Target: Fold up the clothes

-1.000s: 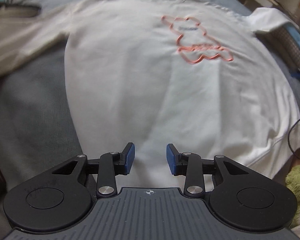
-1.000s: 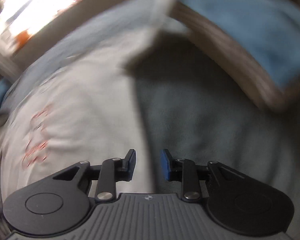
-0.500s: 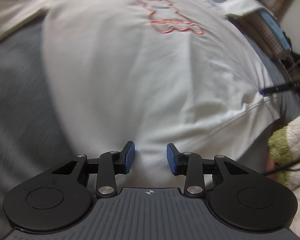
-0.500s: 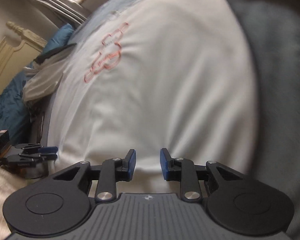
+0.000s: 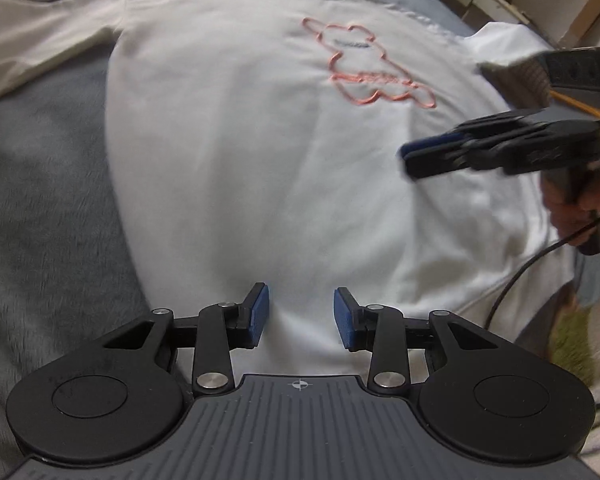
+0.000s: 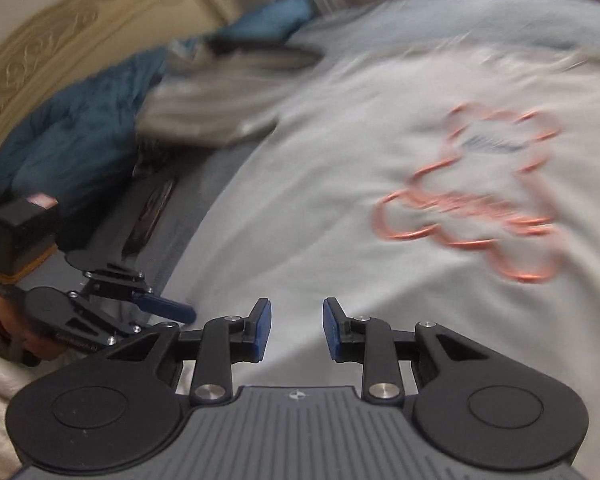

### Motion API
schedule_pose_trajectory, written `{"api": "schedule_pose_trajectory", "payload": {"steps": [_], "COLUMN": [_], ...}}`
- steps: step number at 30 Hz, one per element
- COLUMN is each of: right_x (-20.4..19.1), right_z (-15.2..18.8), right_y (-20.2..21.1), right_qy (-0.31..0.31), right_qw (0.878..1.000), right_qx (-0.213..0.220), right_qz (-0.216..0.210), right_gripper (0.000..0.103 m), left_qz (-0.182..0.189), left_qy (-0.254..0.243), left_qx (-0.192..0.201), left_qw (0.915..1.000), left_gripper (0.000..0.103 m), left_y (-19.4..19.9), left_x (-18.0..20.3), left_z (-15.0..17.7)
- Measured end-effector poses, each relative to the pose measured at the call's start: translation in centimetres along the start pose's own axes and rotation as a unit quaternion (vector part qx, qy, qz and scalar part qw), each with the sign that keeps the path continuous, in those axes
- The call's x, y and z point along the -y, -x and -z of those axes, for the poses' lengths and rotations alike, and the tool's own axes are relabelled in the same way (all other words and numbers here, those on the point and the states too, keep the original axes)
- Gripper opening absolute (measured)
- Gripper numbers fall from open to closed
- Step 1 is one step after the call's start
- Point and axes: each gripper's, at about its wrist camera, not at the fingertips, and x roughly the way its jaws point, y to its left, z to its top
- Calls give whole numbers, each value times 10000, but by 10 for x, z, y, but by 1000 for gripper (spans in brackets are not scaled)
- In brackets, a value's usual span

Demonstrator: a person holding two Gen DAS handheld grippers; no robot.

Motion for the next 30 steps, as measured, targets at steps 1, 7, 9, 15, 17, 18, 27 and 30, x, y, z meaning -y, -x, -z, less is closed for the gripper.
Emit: {"api": "schedule_pose_trajectory", "payload": {"steps": [1,7,9,15,17,18,27,30], "right_x": [2,15,8,-8,-6,-4,8,17], "right_z": [9,60,68,36,33,31,56,97], "right_y": [-4,40,54,67,57,53,56,101], "right_qy": [57,-332,-237,232,391,470,856,473], "right_qw": [9998,9975,9957,9977,9968,9961,9866,9866], "right_qx": [-149,-597,-862,-484,-372,-316,-112,-304], "right_qz": [77,160,259,420,592,677,1381,1529], "right_gripper": [28,26,27,28,28,28,28,29], "left_qz": [11,128,153,131,109,99,131,160], "left_qy": [51,312,296,208,205,207,362,359], "left_qx": [10,10,-29,-134,-109,-93,-31,-103], "left_qw": [10000,9994,9994,9996,9997,9997,9993,9992], "left_gripper": [35,35,35,35,35,35,35,35], "left_y": [3,13,13,12,12,13,14,13], "left_x": [-3,-18,-19,-17,-16,-15,-19,-20], "left_z": [4,18,17,14,15,16,20,18]}}
